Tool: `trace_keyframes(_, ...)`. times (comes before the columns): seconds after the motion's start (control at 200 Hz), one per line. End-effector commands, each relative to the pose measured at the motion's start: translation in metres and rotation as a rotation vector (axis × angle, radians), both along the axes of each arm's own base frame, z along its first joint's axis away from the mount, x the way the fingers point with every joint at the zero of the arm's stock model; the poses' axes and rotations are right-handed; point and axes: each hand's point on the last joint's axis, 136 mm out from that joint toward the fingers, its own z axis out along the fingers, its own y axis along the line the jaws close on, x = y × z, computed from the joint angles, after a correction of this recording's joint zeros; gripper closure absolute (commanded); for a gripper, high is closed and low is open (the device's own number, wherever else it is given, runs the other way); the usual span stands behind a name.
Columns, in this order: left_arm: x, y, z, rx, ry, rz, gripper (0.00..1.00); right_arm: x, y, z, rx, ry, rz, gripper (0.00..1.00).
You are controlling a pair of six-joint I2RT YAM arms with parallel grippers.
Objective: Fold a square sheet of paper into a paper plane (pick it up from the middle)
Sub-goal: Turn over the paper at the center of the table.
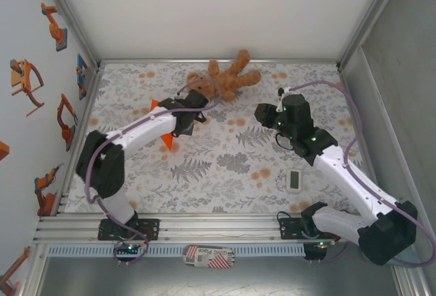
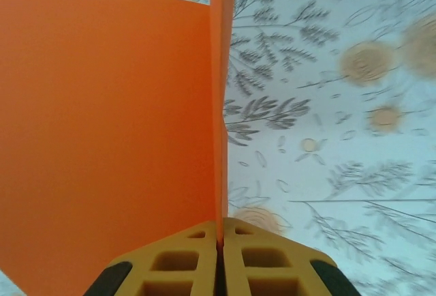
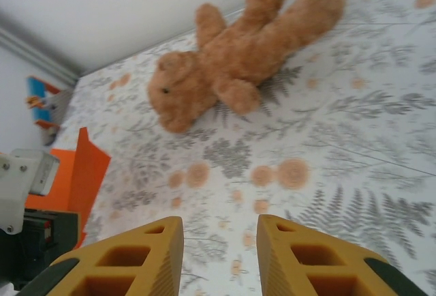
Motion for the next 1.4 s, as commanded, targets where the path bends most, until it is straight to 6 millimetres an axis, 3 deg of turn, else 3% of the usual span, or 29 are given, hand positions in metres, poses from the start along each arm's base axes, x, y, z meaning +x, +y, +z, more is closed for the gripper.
trace_keyframes(0.0,0.002,0.017,-0.005,0.285,0.022,-0.008,0.89,-0.004,-0.028,-0.007,-0.098,-0.003,-0.096,0.67)
trace_keyframes(0.265,0.007,-0.004,-0.057,0.414,0.107,-0.051,0.89,-0.008,-0.032,-0.015,-0.116,0.022,-0.099,0.68)
trace_keyframes(0.606,-0.003,-0.03,-0.103,0.358,0.214,-0.069,0.79,-0.004,-0.025,-0.027,-0.115,0.069,-0.087,0.69)
trace_keyframes(0.731,-0.005,-0.043,-0.099,0.275,0.212,-0.075,0.75,-0.003,-0.023,-0.031,-0.111,0.08,-0.084,0.69)
trace_keyframes(0.966,-0.023,-0.081,-0.084,-0.048,0.239,-0.068,0.64,-0.001,-0.02,-0.035,-0.098,0.093,-0.083,0.69)
trace_keyframes(1.212,-0.068,-0.133,-0.067,-0.452,0.333,-0.082,0.56,0.003,-0.018,-0.044,-0.096,0.117,-0.092,0.67)
trace_keyframes(1.312,-0.084,-0.139,-0.047,-0.578,0.348,-0.067,0.5,0.004,-0.014,-0.046,-0.079,0.115,-0.077,0.62)
trace_keyframes(1.392,-0.085,-0.129,-0.029,-0.625,0.297,-0.053,0.44,0.005,-0.009,-0.047,-0.057,0.109,-0.061,0.59)
